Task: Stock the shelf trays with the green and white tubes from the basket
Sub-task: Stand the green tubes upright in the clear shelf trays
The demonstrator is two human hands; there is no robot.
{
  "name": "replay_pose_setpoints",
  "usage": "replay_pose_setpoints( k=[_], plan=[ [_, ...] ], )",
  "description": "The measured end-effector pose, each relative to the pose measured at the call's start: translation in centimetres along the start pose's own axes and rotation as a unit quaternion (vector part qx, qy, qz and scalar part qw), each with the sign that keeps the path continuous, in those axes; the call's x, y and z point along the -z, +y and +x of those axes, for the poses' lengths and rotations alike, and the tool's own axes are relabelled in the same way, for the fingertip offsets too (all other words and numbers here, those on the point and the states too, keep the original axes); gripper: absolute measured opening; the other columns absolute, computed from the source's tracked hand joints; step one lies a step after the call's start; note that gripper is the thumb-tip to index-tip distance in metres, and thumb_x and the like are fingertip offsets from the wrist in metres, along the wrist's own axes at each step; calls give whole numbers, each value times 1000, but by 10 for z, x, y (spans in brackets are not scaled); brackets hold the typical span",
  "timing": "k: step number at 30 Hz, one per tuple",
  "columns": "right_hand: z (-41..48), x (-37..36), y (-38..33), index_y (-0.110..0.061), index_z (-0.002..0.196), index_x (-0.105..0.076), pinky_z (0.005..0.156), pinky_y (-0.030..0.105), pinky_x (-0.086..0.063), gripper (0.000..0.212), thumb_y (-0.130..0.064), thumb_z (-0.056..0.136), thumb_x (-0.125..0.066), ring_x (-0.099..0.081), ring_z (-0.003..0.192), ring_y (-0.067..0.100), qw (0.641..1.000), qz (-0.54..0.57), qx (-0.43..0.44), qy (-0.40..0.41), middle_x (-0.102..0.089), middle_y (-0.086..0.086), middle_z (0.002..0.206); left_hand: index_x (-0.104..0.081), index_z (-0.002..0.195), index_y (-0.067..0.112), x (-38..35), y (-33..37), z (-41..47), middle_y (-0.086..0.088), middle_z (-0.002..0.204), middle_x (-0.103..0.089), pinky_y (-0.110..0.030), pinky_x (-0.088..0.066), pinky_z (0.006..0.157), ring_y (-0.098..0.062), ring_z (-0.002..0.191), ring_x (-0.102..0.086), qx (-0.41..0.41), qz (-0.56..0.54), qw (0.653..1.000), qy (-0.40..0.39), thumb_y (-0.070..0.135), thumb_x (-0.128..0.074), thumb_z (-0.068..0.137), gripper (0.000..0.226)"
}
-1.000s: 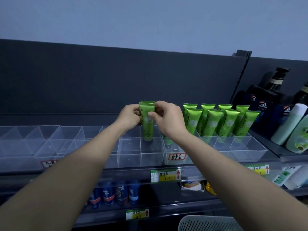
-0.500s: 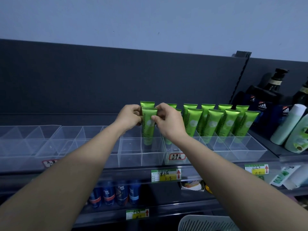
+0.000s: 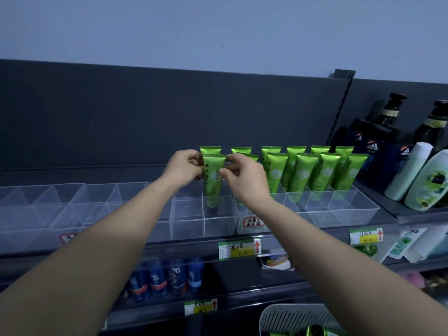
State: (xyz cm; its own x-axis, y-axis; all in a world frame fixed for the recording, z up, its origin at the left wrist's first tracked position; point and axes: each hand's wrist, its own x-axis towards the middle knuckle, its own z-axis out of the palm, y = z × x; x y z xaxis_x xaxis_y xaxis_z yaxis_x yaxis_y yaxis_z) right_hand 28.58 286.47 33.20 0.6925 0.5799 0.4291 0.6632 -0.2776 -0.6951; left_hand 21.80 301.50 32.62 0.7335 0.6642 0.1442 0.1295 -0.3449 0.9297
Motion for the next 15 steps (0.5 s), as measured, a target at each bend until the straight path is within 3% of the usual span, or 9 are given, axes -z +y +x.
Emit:
replay_pose_setpoints(
  k=[5,9,15],
  plan=[
    [-13,11,2,-15,119,-63,87,32,-52,32,-21,87,-68,-66,93,16,1000,-25,4,3,-72,1,101,-65,86,12,0,5,-7,-3,74,-66,-34,-55,72,-19,69,-62,-10,10,1000,0,-14,-63,76,28],
    [-30,21,9,-15,120,-62,86,36,-54,33,-24,88,-66,-66,94,17,998,-57,26,-4,-72,0,102,-68,103,10,4,2,-18,-6,94,-71,-37,-53,89,-22,92,-67,-14,70,997,38,2,-75,74,30],
    [-62,49,23,-18,126,-58,86,41,-53,38,-29,90,-63,-61,109,21,988,-130,79,-40,-68,1,116,-60,125,11,0,10,-72,-5,127,-61,-32,-42,98,-23,118,-55,-45,255,958,122,17,-68,86,40]
  ],
)
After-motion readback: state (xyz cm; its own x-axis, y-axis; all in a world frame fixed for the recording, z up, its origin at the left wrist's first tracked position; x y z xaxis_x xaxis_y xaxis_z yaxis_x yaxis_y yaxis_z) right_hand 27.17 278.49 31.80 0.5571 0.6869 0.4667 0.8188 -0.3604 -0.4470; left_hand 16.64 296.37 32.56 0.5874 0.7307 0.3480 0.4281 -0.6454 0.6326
